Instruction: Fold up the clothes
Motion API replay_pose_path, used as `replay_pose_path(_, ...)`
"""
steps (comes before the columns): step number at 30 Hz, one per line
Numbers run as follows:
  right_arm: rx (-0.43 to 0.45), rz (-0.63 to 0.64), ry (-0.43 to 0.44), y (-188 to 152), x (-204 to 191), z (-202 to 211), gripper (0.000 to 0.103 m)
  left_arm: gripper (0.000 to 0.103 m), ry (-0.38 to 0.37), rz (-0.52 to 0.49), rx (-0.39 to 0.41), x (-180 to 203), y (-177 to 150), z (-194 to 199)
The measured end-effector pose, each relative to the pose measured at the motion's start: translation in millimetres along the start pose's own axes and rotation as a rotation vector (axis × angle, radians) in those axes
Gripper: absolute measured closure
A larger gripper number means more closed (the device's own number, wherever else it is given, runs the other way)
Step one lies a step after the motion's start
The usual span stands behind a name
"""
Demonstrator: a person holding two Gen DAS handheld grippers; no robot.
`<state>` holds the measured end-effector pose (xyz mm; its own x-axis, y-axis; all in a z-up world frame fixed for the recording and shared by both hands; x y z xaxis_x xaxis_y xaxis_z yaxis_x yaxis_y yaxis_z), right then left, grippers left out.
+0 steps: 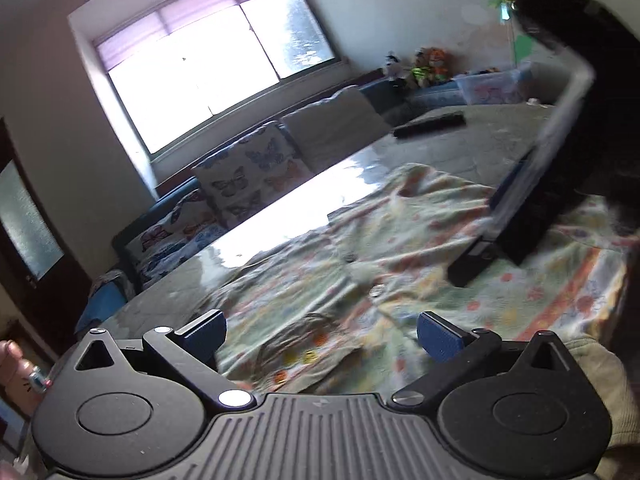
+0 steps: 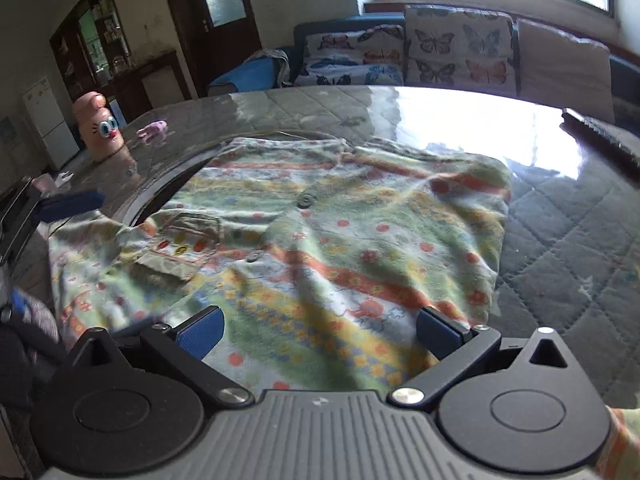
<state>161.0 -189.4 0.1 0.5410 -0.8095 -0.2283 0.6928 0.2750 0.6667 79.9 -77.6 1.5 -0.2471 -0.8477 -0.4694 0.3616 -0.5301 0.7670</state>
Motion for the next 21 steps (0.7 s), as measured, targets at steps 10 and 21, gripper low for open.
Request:
replay_pose_path(10,-0.034,0.014,-0.018,24,19,-18,0.000,0.000,-0.119,0.015,-0.039,9,-9,-16)
replay_pose_path(21,-0.056,0.064,-0.082,76,39,-72,0.000,0.000,-0.173,0.088,-0.053,-2,-13,-20)
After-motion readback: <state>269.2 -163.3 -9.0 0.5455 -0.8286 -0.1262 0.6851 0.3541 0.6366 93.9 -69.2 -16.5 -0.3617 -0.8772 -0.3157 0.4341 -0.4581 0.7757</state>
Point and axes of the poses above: each gripper's, at about its wrist camera, not at the fingertips, and z roughly against the way its jaws point, x to its right, y to its top, the point moved 1 cm from there along -z, roughly the way its jaws point, and after that the axes turned 4 degrees about y, right-handed, at the moved point
